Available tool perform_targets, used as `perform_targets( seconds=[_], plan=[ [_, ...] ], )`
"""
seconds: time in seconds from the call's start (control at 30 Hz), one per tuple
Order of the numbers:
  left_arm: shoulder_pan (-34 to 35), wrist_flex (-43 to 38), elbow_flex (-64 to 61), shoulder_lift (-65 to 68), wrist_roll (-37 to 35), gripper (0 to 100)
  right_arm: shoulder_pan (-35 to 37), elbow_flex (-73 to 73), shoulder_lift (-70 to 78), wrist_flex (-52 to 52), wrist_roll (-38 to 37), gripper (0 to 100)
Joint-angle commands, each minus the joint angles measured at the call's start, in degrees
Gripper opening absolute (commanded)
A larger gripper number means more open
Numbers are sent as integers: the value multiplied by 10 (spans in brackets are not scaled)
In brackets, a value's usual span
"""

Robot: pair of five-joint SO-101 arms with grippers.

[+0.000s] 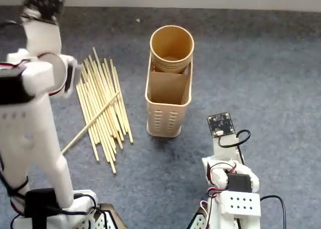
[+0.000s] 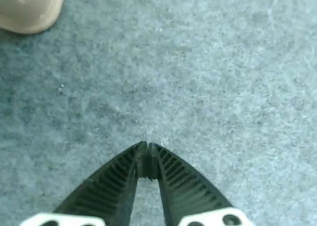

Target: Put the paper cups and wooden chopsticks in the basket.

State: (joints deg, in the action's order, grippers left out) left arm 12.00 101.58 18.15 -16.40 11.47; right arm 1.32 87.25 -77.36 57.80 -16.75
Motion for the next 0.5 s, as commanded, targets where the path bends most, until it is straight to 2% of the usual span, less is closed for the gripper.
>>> perform_targets(
  seconds=[0.0,0.1,0.2,0.37,0.47],
  plan=[
    [2,-69,-214,-9,15,171,-28,-3,-7,-5,-7,4],
    [-39,-162,-320,7,15,220,-47,-2,-7,-8,-7,5],
    [-61,-221,-366,51,15,241,-45,9,-7,-9,-7,5],
    [-53,-251,-378,149,54,242,-46,37,-7,-53,-7,5],
    [-32,-302,-376,187,76,236,-46,36,-7,-54,-7,5]
  ],
)
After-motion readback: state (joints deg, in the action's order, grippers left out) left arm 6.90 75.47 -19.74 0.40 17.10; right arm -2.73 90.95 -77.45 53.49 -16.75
